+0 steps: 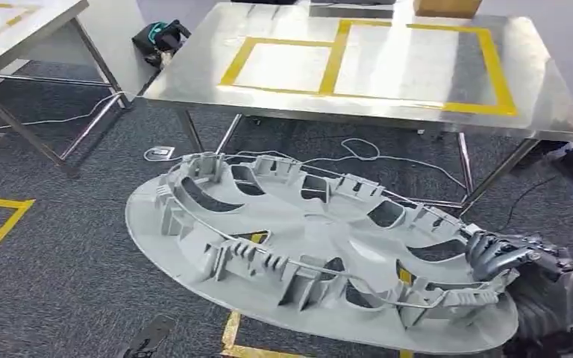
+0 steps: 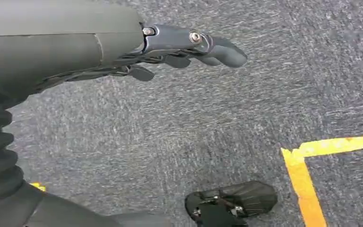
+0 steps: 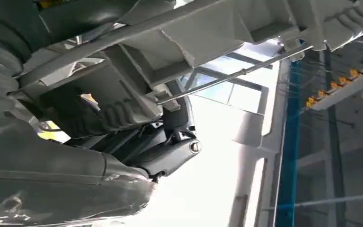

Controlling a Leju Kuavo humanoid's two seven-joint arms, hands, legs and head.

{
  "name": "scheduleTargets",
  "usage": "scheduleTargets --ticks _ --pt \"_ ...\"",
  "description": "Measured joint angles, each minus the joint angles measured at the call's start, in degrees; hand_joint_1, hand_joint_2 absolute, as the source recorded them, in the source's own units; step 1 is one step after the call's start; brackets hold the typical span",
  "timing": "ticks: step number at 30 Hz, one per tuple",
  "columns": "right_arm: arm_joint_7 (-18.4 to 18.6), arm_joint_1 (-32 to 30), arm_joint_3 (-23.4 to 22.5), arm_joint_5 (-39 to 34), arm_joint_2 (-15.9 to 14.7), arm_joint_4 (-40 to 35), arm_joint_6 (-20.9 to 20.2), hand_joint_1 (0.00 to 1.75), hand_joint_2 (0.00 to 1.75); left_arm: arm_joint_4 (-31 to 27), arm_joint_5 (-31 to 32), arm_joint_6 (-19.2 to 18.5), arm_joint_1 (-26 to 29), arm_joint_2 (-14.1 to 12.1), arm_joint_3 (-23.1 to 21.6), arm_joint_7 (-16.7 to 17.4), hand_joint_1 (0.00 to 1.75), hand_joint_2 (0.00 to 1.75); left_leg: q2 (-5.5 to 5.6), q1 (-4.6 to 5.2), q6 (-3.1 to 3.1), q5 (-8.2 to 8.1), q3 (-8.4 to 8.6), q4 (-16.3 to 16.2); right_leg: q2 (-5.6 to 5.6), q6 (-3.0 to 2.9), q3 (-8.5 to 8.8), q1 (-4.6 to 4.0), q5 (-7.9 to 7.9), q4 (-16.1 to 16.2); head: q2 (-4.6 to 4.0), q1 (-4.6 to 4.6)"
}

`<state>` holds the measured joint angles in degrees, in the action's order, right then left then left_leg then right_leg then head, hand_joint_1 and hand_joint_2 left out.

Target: Take the parts from the cabinet and place them on the table.

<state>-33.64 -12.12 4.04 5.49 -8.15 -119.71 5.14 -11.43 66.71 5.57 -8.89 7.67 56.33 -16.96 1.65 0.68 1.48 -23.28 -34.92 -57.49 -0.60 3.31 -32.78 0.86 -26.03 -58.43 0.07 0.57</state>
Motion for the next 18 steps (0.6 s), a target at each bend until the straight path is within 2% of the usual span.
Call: scheduleTargets --ticks 1,3,6,7,9,18 --pt "0.0 0.0 0.0 0.1 0.0 0.0 0.2 1.75 1.75 0.0 -0.1 0.0 0.1 0.0 0.0 0.0 0.0 1.75 0.0 0.01 0.57 0.19 -0.03 0.1 -0.06 -0.08 -0.06 -0.09 0.05 0.0 0.0 -0.02" --pt "0.0 0.0 0.0 0.1 0.0 0.0 0.6 1.75 1.75 0.0 -0.2 0.1 0.1 -0.1 0.0 0.0 0.0 1.75 -0.01 -0.08 0.62 0.28 0.07 0.3 -0.13 -0.23 -0.09 -0.27 0.05 0.0 0.0 0.0" --pt "0.0 0.0 0.0 0.1 0.0 0.0 0.8 1.75 1.75 0.0 -0.3 0.1 0.1 -0.1 0.0 0.6 0.0 1.75 -0.01 -0.18 0.05 0.53 0.23 0.9 -0.07 -0.7 -0.13 -0.39 -0.02 0.0 0.0 0.0" --pt "0.0 0.0 0.0 0.1 0.0 0.0 0.8 1.75 1.75 0.0 -0.3 0.1 0.1 -0.1 0.0 0.6 0.0 1.75 -0.01 -0.21 -0.31 0.6 0.24 1.0 -0.03 -0.9 -0.16 -0.43 -0.03 -0.1 0.0 0.0" --pt "0.0 0.0 0.1 0.2 0.0 0.0 0.9 1.75 1.75 0.0 -0.3 -0.3 0.1 -0.1 0.0 0.6 0.0 1.75 -0.01 -0.36 -1.55 0.65 0.25 1.2 -0.01 -1.03 -0.23 -0.51 0.01 -0.1 0.0 0.02" --pt "0.0 0.0 0.3 0.3 0.0 0.0 1.5 1.75 1.75 0.0 -0.3 -0.8 0.2 -0.1 -0.2 0.5 0.0 1.75 -0.01 -0.24 -1.73 0.66 0.17 1.1 0.0 -1.2 -0.22 -0.39 0.11 -0.1 0.0 0.04"
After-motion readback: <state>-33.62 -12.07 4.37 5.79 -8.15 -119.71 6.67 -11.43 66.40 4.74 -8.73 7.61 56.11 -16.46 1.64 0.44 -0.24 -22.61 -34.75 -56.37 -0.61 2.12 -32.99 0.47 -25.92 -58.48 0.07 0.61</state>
